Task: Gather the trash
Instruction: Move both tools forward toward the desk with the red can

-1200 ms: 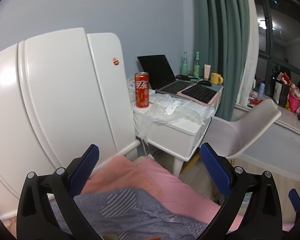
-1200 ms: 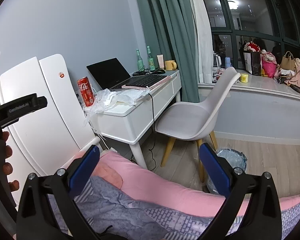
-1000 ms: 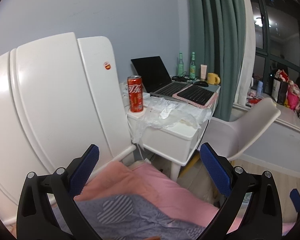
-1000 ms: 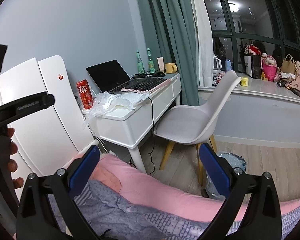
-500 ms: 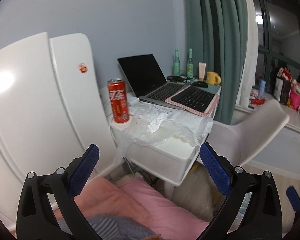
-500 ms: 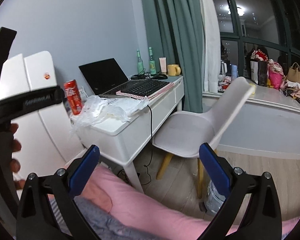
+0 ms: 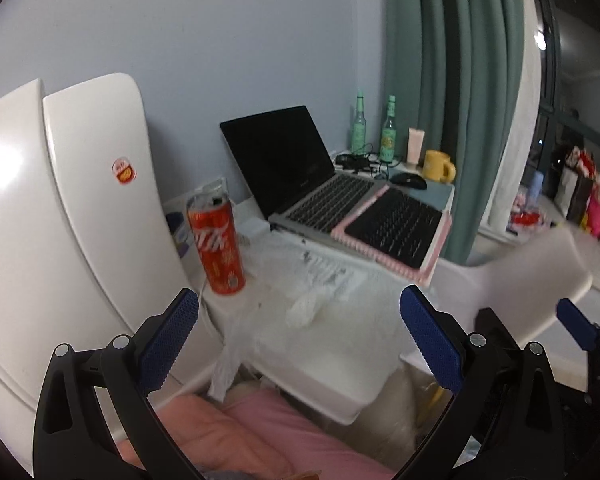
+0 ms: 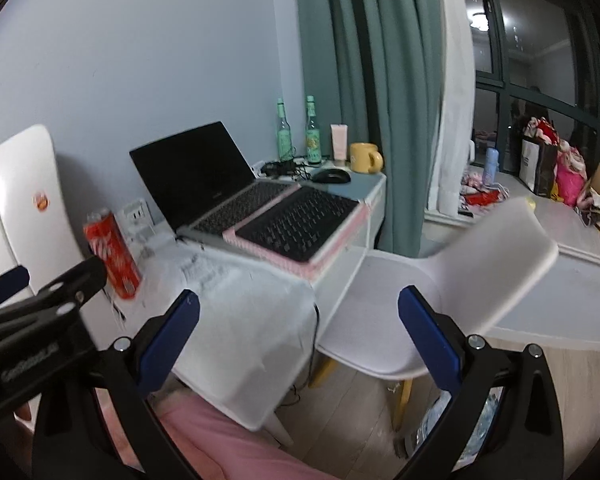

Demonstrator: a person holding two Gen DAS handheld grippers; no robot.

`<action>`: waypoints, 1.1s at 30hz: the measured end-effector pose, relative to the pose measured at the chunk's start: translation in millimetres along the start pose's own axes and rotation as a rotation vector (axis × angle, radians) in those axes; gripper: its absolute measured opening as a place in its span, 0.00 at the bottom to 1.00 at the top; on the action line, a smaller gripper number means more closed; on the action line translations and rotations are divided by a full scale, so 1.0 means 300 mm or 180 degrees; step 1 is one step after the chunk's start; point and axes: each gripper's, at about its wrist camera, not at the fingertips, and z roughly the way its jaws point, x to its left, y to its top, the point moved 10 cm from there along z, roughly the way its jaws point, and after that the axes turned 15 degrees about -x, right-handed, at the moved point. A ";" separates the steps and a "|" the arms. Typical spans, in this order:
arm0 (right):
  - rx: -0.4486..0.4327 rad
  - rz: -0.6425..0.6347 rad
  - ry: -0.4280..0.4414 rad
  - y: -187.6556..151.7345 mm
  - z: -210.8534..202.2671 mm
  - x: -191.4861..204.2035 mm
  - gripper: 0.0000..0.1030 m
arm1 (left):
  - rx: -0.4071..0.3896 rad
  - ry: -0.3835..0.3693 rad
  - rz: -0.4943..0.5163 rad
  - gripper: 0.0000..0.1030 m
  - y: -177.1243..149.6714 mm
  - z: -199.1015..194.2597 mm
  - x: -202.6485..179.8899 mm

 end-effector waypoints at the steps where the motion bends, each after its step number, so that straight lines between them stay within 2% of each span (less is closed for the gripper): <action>1: 0.0029 -0.0031 0.0001 0.024 0.015 0.013 0.94 | 0.0009 -0.0016 -0.0032 0.95 0.036 0.007 0.010; 8: 0.0171 -0.0274 -0.0069 0.159 0.105 0.108 0.94 | 0.0091 -0.0138 -0.0166 0.95 0.180 0.042 0.060; 13: 0.0236 -0.0337 -0.0048 0.191 0.171 0.148 0.94 | 0.0113 -0.0178 -0.0221 0.95 0.245 0.085 0.073; 16: 0.0313 -0.0324 -0.0009 0.186 0.206 0.162 0.94 | 0.0098 -0.0165 -0.0143 0.95 0.270 0.095 0.063; 19: 0.0449 -0.0285 0.0134 0.170 0.249 0.184 0.94 | 0.0023 -0.0076 -0.0086 0.95 0.302 0.096 0.063; 22: 0.0456 -0.0328 0.0290 0.177 0.288 0.218 0.94 | 0.0022 0.0012 -0.0129 0.95 0.320 0.104 0.061; 24: 0.0481 -0.0363 0.0424 0.186 0.318 0.231 0.94 | 0.0000 0.0152 -0.0168 0.95 0.334 0.112 0.059; 30: 0.0538 -0.0429 0.0736 0.220 0.385 0.246 0.94 | 0.0056 0.0468 -0.0338 0.95 0.361 0.152 0.044; 33: 0.0541 -0.0385 0.0797 0.236 0.405 0.240 0.94 | 0.0097 0.0522 -0.0356 0.95 0.359 0.165 0.028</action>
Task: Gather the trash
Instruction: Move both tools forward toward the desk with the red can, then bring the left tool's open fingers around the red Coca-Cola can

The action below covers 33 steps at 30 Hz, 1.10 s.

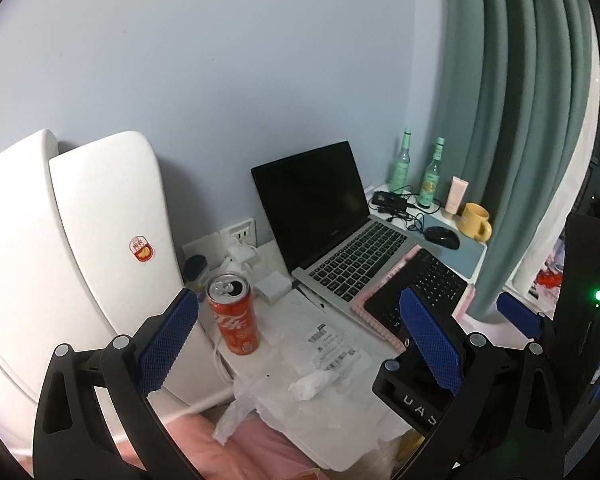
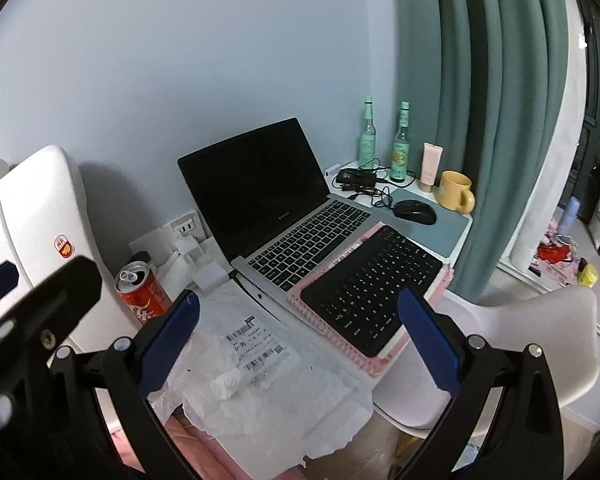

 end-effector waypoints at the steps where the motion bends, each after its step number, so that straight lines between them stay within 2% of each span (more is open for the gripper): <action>1: 0.0003 0.0008 0.0005 0.000 0.005 -0.004 0.94 | -0.0005 0.0004 0.0009 0.95 0.002 0.003 -0.006; 4: 0.0035 0.0000 -0.0004 -0.005 0.016 -0.014 0.94 | -0.0026 0.0026 0.0078 0.95 0.001 0.015 -0.022; 11: 0.0113 -0.0018 -0.0194 -0.033 0.043 -0.047 0.94 | 0.0036 -0.0173 0.0042 0.95 -0.024 0.068 -0.048; 19: 0.0269 -0.0092 -0.0275 -0.109 0.094 0.016 0.94 | 0.0264 -0.0275 0.0013 0.95 -0.129 0.157 0.005; 28: 0.0460 -0.0161 -0.0319 -0.202 0.167 0.050 0.94 | 0.0278 -0.0166 -0.0150 0.95 -0.194 0.272 0.128; 33: 0.0503 -0.0246 -0.0277 -0.234 0.204 0.078 0.94 | 0.0211 -0.0061 -0.0101 0.95 -0.228 0.318 0.182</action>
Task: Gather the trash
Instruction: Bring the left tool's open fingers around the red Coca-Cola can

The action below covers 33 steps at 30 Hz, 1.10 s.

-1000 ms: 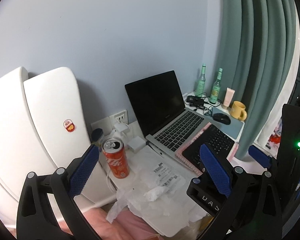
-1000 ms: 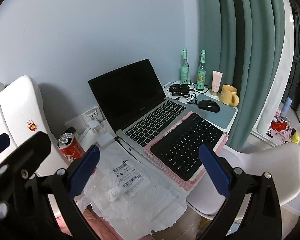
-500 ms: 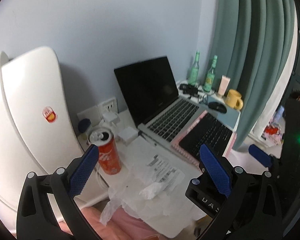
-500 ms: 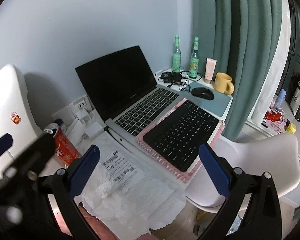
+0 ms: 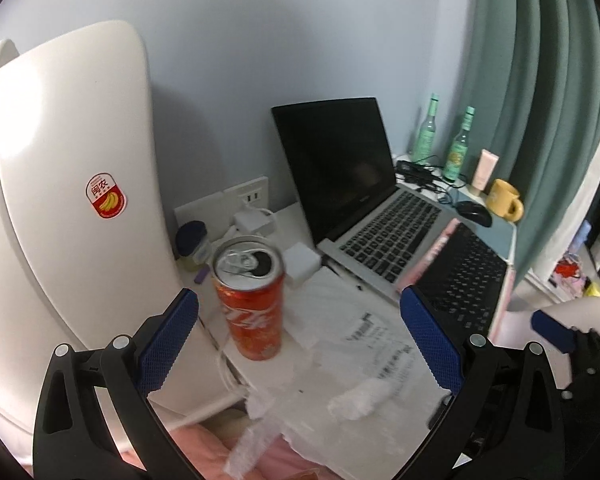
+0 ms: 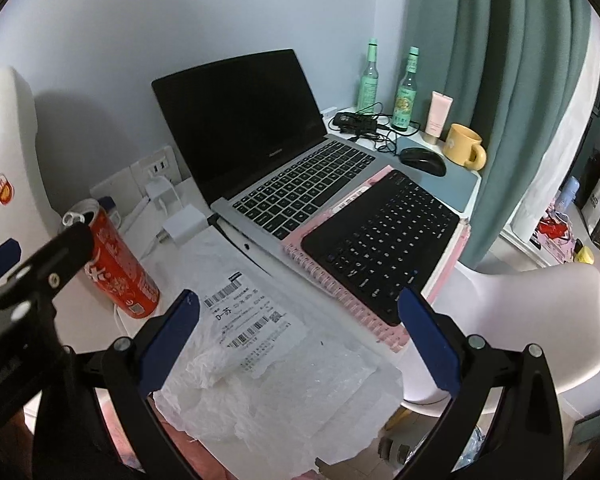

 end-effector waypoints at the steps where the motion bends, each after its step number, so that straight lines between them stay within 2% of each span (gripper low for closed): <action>1: 0.0001 -0.0012 0.0001 -0.002 0.006 0.004 0.94 | -0.0034 0.0011 0.0002 0.95 -0.007 0.009 0.008; 9: 0.0045 -0.0103 0.0108 -0.040 0.082 0.048 0.94 | -0.0077 0.0129 -0.0046 0.95 -0.073 0.090 0.054; 13: 0.0028 -0.0111 0.0155 -0.054 0.114 0.070 0.94 | -0.0178 0.0058 -0.0032 0.95 -0.078 0.125 0.050; 20: 0.0051 -0.0147 0.0203 -0.084 0.154 0.094 0.94 | -0.0193 0.0185 0.0057 0.95 -0.112 0.162 0.079; 33: 0.0025 -0.0207 0.0241 -0.073 0.229 0.135 0.94 | -0.0224 0.0169 0.0070 0.95 -0.102 0.223 0.066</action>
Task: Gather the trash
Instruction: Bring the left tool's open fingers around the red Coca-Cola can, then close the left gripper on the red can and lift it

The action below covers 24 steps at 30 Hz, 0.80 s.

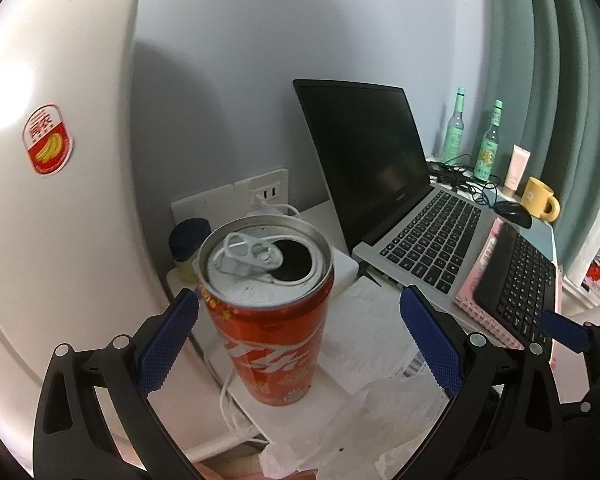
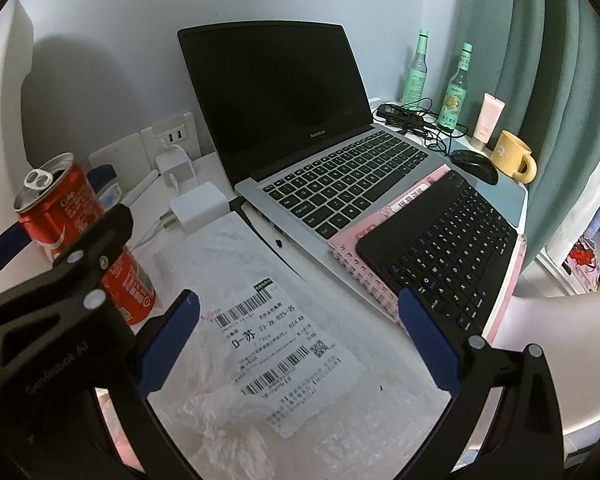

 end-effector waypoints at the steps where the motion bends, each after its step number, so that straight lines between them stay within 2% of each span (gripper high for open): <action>1: 0.0003 -0.0002 0.0002 0.001 0.004 0.002 0.94 | -0.0008 0.0002 0.0007 0.95 0.002 0.004 -0.002; 14: -0.0050 -0.0039 -0.0112 0.032 0.038 -0.012 0.94 | -0.0081 0.0028 -0.0083 0.95 0.013 0.012 0.013; 19: -0.0042 -0.0054 -0.0105 0.022 0.044 -0.006 0.94 | -0.0021 0.0015 -0.0132 0.95 -0.003 0.019 0.016; 21: -0.0052 -0.0070 -0.0106 0.022 0.046 -0.003 0.94 | -0.0019 0.0020 -0.0130 0.91 -0.007 0.023 0.017; 22: -0.0061 -0.0077 -0.0110 0.023 0.047 -0.002 0.94 | -0.0021 0.0017 -0.0124 0.84 -0.007 0.024 0.017; 24: -0.0073 -0.0079 -0.0117 0.025 0.049 -0.003 0.94 | 0.0007 -0.0003 -0.0132 0.81 -0.012 0.030 0.016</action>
